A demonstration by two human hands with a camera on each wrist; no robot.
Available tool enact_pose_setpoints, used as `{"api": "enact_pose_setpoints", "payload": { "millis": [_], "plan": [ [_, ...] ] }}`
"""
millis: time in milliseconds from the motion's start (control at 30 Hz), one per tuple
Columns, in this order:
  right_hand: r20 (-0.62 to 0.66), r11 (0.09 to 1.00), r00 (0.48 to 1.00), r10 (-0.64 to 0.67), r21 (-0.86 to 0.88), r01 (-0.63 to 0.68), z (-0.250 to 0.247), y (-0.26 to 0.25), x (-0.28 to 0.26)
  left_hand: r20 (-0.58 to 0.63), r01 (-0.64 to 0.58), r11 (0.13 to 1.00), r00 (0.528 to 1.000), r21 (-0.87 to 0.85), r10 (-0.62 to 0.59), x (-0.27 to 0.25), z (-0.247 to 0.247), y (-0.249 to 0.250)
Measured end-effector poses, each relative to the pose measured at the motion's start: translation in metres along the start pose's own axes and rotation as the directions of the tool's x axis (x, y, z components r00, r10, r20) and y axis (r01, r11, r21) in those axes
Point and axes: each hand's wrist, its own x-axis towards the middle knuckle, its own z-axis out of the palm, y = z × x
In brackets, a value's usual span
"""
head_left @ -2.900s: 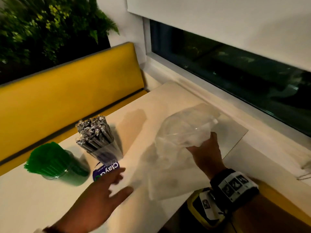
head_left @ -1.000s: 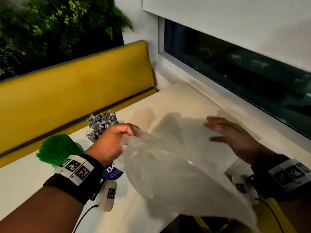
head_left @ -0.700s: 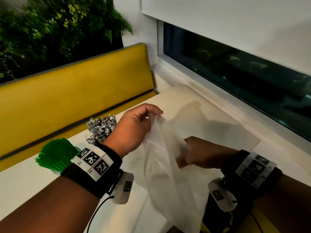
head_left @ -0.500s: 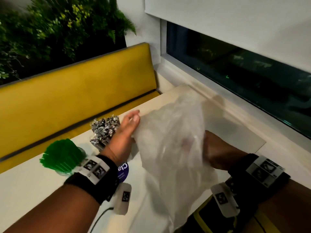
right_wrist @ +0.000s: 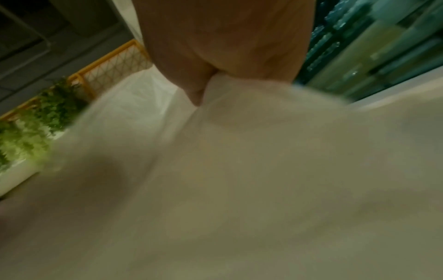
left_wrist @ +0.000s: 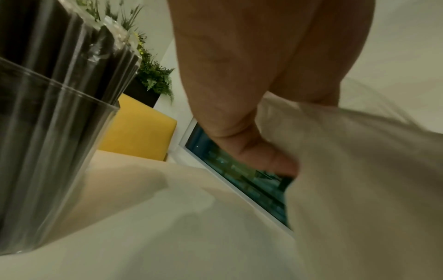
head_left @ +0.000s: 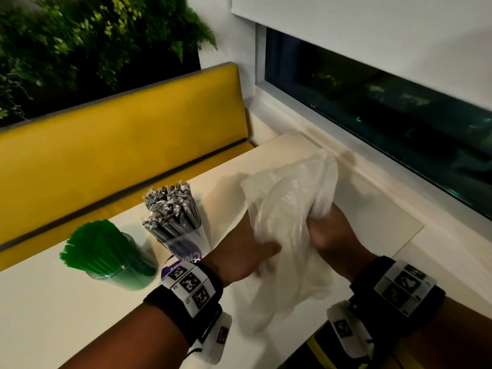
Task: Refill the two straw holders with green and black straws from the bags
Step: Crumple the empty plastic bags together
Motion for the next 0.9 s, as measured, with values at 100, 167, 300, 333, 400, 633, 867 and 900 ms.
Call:
{"api": "enact_pose_setpoints", "payload": {
  "millis": [100, 167, 300, 333, 400, 633, 867, 900],
  "plan": [
    [0.298, 0.948, 0.926, 0.232, 0.144, -0.284, -0.022, 0.006, 0.004, -0.084, 0.068, 0.985, 0.993, -0.157, -0.082, 0.001, -0.015, 0.0],
    [0.407, 0.901, 0.862, 0.303, 0.173, -0.398, -0.033, 0.004, 0.003, -0.139, 0.103, 0.955, 0.979, -0.278, -0.146, 0.004, -0.022, 0.004],
    [0.183, 0.857, 0.901, 0.394, 0.279, -0.432, -0.029, -0.008, 0.002, -0.11, 0.057, 0.908, 0.988, -0.415, -0.113, 0.005, -0.021, 0.005],
    [0.178, 0.869, 0.921, 0.346, 0.309, -0.386, -0.029, -0.006, 0.001, -0.116, 0.045, 0.905, 0.988, -0.423, -0.104, 0.005, -0.021, 0.003],
    [0.162, 0.883, 0.947, 0.278, 0.344, -0.318, -0.022, -0.01, -0.001, -0.103, 0.04, 0.898, 0.99, -0.438, -0.094, 0.006, -0.022, -0.004],
    [0.133, 0.893, 0.932, 0.337, 0.267, -0.361, -0.015, 0.011, 0.017, 0.261, 0.284, 0.764, 0.953, -0.58, -0.156, -0.003, -0.041, -0.003],
    [0.361, 0.834, 0.867, 0.343, 0.307, -0.458, -0.026, -0.005, 0.015, -0.109, 0.059, 0.976, 0.991, -0.211, -0.083, 0.008, -0.032, -0.009],
    [0.397, 0.801, 0.842, 0.366, 0.326, -0.502, -0.026, -0.001, 0.015, -0.186, 0.017, 0.987, 0.981, -0.16, -0.047, 0.012, -0.034, -0.01]
  ]
}}
